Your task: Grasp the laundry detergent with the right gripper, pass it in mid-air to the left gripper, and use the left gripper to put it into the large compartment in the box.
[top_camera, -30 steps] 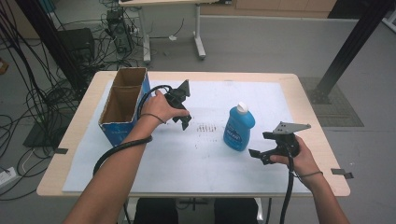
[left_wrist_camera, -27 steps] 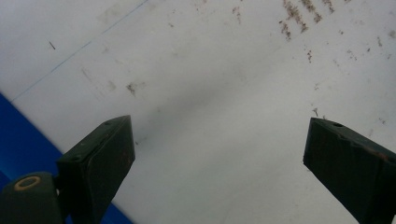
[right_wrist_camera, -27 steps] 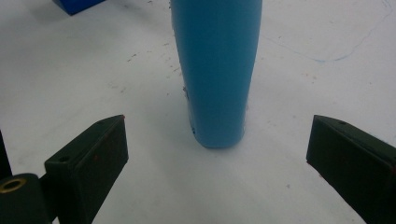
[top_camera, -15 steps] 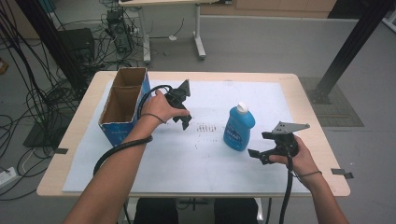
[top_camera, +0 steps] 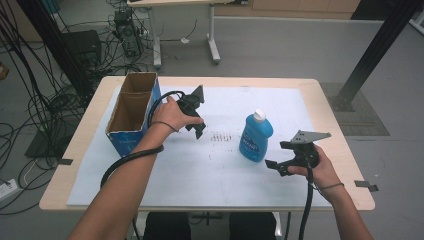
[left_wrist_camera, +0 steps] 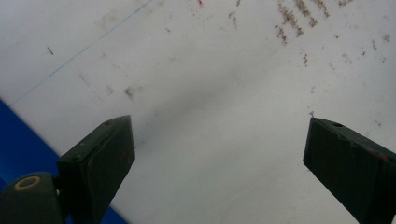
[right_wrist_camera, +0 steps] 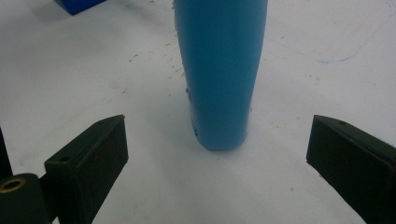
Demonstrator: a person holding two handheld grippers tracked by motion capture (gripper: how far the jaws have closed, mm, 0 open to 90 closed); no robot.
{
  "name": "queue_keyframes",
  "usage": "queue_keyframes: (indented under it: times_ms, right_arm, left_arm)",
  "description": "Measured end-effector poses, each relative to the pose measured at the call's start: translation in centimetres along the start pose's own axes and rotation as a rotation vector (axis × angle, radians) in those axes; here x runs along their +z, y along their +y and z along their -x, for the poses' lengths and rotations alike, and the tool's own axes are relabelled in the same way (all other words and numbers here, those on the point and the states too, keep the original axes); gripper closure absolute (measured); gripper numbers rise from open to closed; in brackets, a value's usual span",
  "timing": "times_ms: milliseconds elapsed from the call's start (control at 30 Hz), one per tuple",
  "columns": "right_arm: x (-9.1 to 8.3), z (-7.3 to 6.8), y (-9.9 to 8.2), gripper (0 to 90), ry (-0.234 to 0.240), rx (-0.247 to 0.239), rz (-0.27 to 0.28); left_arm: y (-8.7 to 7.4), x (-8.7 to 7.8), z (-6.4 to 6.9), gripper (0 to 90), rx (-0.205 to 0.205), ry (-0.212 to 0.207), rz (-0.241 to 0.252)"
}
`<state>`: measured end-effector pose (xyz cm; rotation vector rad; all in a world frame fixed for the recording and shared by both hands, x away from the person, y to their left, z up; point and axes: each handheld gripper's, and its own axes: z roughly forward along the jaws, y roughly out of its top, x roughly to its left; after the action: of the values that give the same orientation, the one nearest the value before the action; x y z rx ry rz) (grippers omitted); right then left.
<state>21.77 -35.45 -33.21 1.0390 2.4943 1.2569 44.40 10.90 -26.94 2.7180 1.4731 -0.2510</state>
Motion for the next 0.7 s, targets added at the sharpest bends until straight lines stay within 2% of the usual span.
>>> queue_keyframes:
  times_ms: [700]
  right_arm:
    - [0.55,0.51,-0.29,4.9,0.012,0.008,0.005]
  left_arm:
    - [0.37,0.49,-0.30,9.3,-0.004,-0.009,-0.004]
